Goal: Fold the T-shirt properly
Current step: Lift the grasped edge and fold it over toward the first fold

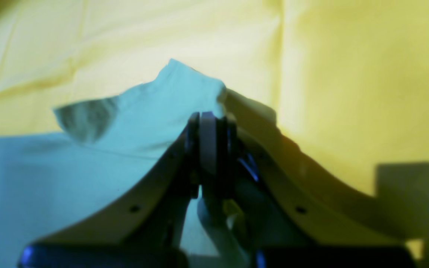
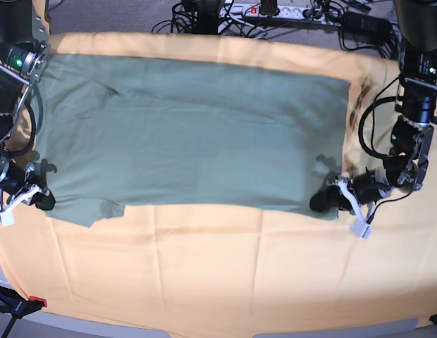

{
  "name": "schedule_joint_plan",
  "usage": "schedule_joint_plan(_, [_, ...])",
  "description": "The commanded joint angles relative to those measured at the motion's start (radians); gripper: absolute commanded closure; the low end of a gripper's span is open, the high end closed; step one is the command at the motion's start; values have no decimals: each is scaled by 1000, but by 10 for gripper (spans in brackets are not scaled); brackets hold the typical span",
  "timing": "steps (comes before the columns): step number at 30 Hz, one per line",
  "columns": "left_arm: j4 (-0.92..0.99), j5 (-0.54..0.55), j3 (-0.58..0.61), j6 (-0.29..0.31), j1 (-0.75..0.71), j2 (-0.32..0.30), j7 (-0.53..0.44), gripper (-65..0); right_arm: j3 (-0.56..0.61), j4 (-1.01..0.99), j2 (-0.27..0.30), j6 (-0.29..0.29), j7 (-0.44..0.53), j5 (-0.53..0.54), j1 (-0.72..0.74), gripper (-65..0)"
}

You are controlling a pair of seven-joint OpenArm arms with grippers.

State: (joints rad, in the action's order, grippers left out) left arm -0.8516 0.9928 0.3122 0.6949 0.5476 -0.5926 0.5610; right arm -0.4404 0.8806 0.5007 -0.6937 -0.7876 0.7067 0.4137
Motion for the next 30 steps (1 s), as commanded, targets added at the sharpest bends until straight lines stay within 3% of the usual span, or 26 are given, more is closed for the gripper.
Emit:
schedule_joint_plan(1, [-12,-17,-14,3,45,-7,-51,0,-3,15,28,-4,51,6,42,0])
schedule_joint_plan(6, [-12,-129,-14,3,85,33,-112,0,60,15,27,-1,74,-43,69,0])
schedule_joint_plan(11, [-12,-114,-13,3,77,63,-45,0,166,15,31,-4,56,-60,69,0])
schedule_joint_plan(15, [-13,13,-13,3,71,55,77,0,179,17,39,-4,0,-40,66,0])
schedule_joint_plan(21, [-40,186,-13,3,70,39,262,0,182,19,66,-4,-120,87,60,0])
schedule_joint_plan(30, [-66,364,-13,3,70,38,492,0,323,43,134,-4,-142,109,59,0])
